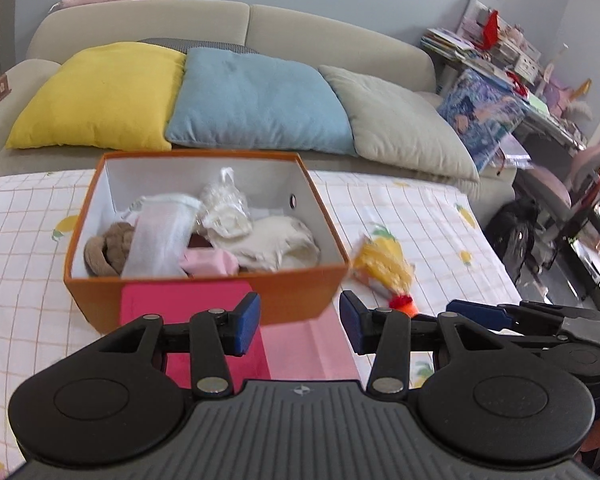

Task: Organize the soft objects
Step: 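Move both tools toward the orange crocheted ball and yellow snack packet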

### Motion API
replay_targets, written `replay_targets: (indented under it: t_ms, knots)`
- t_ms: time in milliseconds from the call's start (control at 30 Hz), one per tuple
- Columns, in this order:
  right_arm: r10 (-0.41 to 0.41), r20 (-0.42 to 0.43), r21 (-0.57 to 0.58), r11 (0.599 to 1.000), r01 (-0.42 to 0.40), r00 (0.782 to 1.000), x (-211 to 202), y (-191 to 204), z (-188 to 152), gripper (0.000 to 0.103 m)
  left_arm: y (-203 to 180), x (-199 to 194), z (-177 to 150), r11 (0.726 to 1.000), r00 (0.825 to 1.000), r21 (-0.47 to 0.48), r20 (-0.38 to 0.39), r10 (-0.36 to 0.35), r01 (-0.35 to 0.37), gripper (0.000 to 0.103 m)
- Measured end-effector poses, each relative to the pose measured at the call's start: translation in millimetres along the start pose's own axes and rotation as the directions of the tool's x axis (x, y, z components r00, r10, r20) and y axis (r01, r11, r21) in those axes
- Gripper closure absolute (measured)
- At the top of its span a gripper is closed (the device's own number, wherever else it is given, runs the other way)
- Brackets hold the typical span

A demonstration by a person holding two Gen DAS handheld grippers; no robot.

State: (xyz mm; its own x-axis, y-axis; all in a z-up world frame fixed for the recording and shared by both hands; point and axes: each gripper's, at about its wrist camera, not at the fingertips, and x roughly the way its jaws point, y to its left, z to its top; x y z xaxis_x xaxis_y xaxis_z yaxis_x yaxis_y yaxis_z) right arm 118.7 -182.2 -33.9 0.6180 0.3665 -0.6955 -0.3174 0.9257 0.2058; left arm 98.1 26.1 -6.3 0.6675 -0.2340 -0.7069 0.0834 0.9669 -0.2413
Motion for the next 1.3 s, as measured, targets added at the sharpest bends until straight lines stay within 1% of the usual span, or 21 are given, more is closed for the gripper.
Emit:
replay_targets:
  t_ms: [67,167,300,367,500,533,633,700,800,933,1067,1200,1267,1300]
  knots:
    - [-0.027,-0.019,-0.005,1.000,0.027,0.999,-1,-7,-15,0.053,-6,1,-9,1.000,1.000,0.017,-0.013,-0.004,0.004,0.051]
    - [-0.063,-0.059,0.009,0.998,0.064,0.996,1,-21,-37,0.053,-19,7,-22,0.998,0.999,0.070,-0.033,0.006,-0.003,0.051]
    - [-0.124,-0.091,0.040,0.991,0.128,0.988,9,-42,-57,0.053,-40,23,-32,0.993,0.997,0.120,-0.076,0.004,0.005,0.051]
    - [-0.138,-0.097,0.054,0.988,0.144,0.986,11,-52,-62,0.053,-50,32,-33,0.990,0.996,0.139,-0.094,-0.006,0.019,0.051]
    - [-0.154,-0.108,0.055,0.986,0.160,0.982,20,-67,-64,0.049,-71,51,-31,0.981,0.992,0.190,-0.124,-0.007,0.031,0.051]
    - [-0.162,-0.106,0.054,0.984,0.168,0.981,23,-70,-64,0.047,-75,55,-31,0.979,0.991,0.200,-0.132,-0.008,0.034,0.051]
    - [-0.189,-0.092,0.064,0.979,0.195,0.978,32,-82,-63,0.046,-85,67,-27,0.973,0.989,0.229,-0.150,-0.003,0.038,0.051]
    - [-0.190,-0.090,0.082,0.977,0.197,0.978,38,-90,-61,0.044,-90,75,-24,0.967,0.988,0.251,-0.157,0.008,0.032,0.051]
    - [-0.184,-0.092,0.110,0.975,0.194,0.979,52,-102,-56,0.038,-95,85,-19,0.961,0.985,0.274,-0.170,0.023,0.025,0.051]
    - [-0.181,-0.104,0.121,0.974,0.193,0.978,74,-113,-51,0.036,-99,96,-10,0.950,0.984,0.310,-0.173,0.038,0.018,0.051]
    - [-0.159,-0.124,0.137,0.975,0.176,0.980,94,-123,-46,0.036,-103,109,1,0.942,0.985,0.336,-0.170,0.037,0.023,0.051]
    - [-0.163,-0.108,0.121,0.977,0.176,0.981,109,-129,-37,0.036,-106,119,11,0.937,0.986,0.347,-0.167,0.018,0.042,0.051]
    - [-0.157,-0.111,0.122,0.978,0.170,0.981,119,-132,-34,0.039,-107,124,15,0.934,0.986,0.354,-0.165,0.008,0.052,0.051]
    - [-0.151,-0.118,0.126,0.978,0.165,0.982,123,-134,-33,0.043,-108,126,16,0.932,0.986,0.359,-0.165,0.005,0.055,0.051]
